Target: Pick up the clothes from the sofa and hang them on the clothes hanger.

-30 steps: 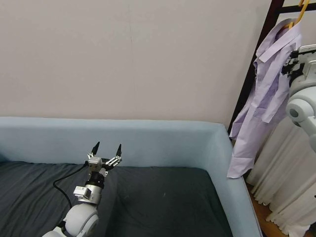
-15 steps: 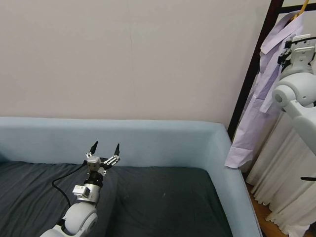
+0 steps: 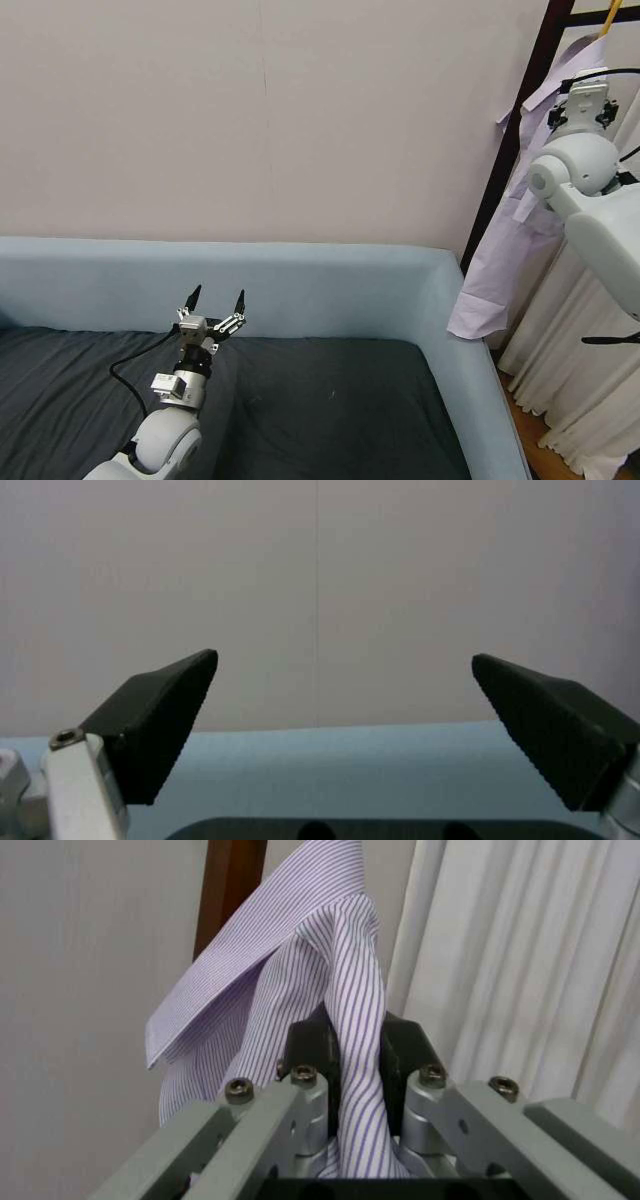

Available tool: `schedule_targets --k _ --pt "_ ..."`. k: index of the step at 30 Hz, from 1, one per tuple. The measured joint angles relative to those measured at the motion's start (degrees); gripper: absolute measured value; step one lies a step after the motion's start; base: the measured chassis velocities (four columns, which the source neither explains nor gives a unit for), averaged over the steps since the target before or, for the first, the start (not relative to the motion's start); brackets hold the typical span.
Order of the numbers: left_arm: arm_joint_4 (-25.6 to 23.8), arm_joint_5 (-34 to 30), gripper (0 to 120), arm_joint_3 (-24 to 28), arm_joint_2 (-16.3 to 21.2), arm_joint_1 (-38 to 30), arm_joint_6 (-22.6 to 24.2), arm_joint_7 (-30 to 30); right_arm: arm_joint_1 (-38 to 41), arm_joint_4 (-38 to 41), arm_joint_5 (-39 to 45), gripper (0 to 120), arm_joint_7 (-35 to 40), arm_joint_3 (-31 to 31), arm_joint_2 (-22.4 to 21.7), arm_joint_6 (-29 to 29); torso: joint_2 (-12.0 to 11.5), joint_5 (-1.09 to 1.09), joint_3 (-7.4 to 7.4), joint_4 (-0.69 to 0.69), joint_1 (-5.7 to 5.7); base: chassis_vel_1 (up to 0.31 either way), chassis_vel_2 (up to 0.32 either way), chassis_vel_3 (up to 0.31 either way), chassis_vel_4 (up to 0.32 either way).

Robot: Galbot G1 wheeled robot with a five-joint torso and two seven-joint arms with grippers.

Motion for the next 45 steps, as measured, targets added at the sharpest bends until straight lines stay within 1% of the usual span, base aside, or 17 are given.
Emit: schedule_targets --k 3,10,15,32,42,44,45 --pt "-0.4 0.0 100 -0.4 0.1 0.4 0.0 0.0 1.6 -2.5 -1.5 8 0.2 -1.0 2.2 0.1 0.0 -0.02 0.00 0.01 0.00 0.000 0.000 0.000 0.000" --pt "-1.1 0.0 100 -1.0 0.3 1.2 0.0 0.0 2.2 -5.1 -2.5 8 1.1 -1.7 4.5 0.1 0.0 -0.01 0.00 0.01 0.00 0.000 0.000 0.000 0.000" --pt "-1.8 -0.1 100 -1.3 0.4 1.8 -0.1 -0.1 2.2 -5.6 -2.5 8 1.5 -1.9 4.5 0.1 0.0 0.00 0.00 0.00 0.00 0.000 0.000 0.000 0.000" --pt "-3.9 0.1 100 -2.4 0.5 3.6 0.0 -0.4 1.1 -5.3 -1.0 8 4.5 -2.1 4.6 -0.6 0.0 0.00 -0.01 0.01 0.00 0.000 0.000 0.000 0.000" --pt "-4.3 0.2 100 -3.0 0.4 4.6 0.0 -0.5 1.3 -3.8 1.5 8 5.1 -1.1 5.0 -3.5 0.0 -0.01 -0.01 0.00 -0.01 0.000 0.000 0.000 0.000" --pt "-4.4 0.2 100 -3.1 0.4 4.7 0.0 -0.5 1.3 -3.0 2.4 10 4.8 -0.9 4.6 -3.8 0.0 -0.01 -0.01 0.01 -0.01 0.000 0.000 0.000 0.000" --pt "-4.5 0.2 100 -3.1 0.4 4.8 0.0 -0.5 1.3 -2.3 3.3 14 4.5 -0.7 4.4 -4.0 0.0 -0.01 -0.01 0.01 -0.01 0.000 0.000 0.000 0.000"
